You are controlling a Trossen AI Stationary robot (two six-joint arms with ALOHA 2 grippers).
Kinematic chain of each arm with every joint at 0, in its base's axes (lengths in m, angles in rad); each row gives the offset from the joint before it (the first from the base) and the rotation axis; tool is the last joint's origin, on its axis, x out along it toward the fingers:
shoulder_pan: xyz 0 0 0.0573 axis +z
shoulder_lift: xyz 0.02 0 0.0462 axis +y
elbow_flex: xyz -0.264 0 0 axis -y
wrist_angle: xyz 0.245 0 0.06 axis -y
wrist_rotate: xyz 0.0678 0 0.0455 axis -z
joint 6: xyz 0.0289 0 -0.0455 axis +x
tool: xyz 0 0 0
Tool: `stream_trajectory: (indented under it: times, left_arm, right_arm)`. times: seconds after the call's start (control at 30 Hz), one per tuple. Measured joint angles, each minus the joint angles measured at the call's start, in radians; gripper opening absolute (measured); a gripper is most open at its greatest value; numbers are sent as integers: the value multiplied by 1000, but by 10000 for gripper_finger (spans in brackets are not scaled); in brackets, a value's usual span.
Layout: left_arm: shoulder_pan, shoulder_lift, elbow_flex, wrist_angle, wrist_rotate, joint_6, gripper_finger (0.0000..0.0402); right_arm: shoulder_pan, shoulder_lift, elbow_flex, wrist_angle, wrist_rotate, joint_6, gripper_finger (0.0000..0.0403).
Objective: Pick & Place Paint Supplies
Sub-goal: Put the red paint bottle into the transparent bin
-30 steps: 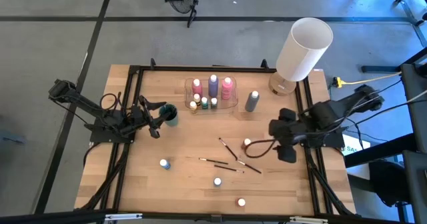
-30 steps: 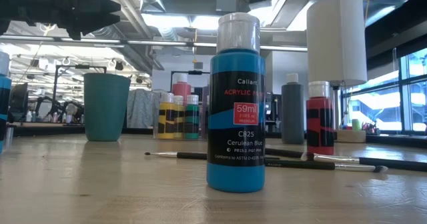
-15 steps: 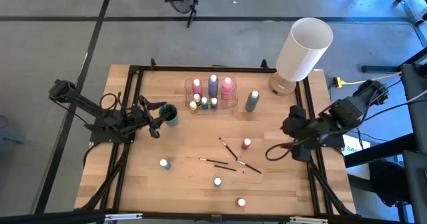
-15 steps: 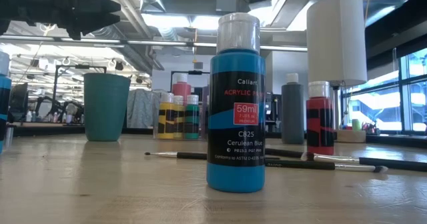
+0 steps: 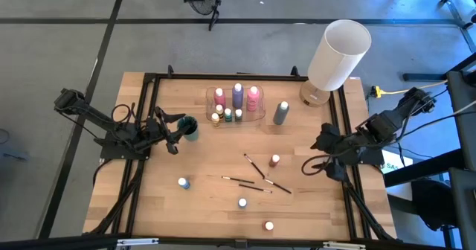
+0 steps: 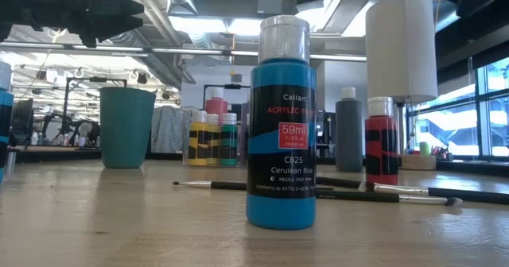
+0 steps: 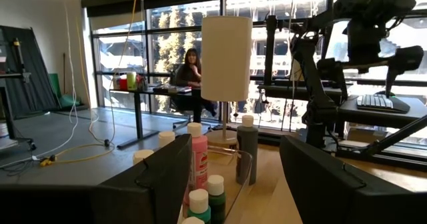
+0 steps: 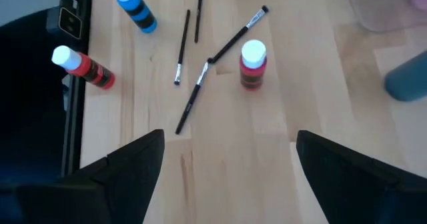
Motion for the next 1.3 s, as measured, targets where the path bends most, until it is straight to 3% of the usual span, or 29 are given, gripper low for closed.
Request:
stream_trajectory:
  times: [0.2, 0.43, 0.57, 0.83, 1.3]
  left_arm:
    - [0, 0, 0, 0, 0, 0, 224]
    - [0, 0, 0, 0, 0, 0, 224]
    - [0, 0, 0, 0, 0, 0, 224]
    - [0, 0, 0, 0, 0, 0, 224]
    - [0, 0, 0, 0, 0, 0, 224]
  right_arm:
    - [-29, -4, -116, 100, -8, 4, 344]
    - [-117, -3, -230, 273, -139, -58, 344]
    - [-158, -3, -270, 365, -155, -78, 343]
    - [-186, -1, -276, 377, -103, -86, 343]
    - [-185, 0, -276, 379, -103, -17, 343]
